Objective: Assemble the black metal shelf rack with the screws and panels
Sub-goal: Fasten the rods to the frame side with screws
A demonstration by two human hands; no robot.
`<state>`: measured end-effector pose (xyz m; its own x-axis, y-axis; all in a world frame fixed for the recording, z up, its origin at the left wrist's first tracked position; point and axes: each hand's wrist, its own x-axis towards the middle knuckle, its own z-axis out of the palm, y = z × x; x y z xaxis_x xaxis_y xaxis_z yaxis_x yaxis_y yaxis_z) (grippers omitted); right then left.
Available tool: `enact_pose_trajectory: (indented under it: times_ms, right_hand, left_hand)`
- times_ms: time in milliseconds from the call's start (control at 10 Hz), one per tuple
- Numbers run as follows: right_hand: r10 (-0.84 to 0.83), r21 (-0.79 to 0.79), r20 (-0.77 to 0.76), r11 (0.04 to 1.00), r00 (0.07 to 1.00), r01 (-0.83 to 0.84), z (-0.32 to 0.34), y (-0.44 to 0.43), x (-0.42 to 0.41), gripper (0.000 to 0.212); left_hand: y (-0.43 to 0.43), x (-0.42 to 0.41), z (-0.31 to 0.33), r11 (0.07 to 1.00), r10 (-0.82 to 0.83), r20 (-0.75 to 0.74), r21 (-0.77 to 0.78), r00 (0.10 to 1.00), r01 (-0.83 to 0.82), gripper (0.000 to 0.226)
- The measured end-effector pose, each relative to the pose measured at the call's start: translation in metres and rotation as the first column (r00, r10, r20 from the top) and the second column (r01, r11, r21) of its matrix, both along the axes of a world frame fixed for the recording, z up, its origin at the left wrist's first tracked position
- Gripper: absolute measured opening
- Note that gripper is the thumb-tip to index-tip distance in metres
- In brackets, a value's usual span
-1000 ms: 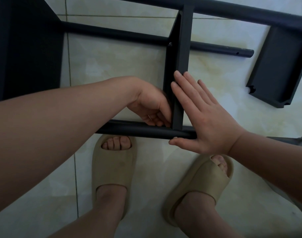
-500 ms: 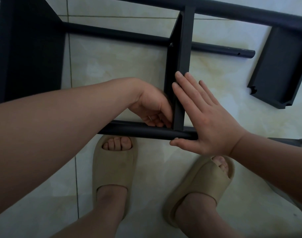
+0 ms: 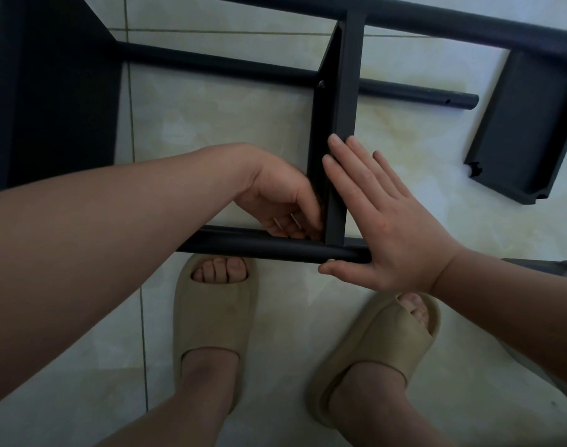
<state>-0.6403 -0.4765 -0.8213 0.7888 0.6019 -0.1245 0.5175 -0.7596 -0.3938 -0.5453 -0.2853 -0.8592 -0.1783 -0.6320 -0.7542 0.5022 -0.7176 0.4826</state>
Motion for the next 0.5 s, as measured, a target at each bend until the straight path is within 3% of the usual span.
enact_pose_trajectory:
  times_ms: [500]
  right_hand:
    - [-0.003,0.002,0.000,1.000,1.000,0.003,-0.0003,-0.0003,0.0003,0.111]
  left_hand:
    - [-0.0051,-0.0018,0.0004,1.000,0.025,0.049,-0.011,0.998,-0.025,0.015]
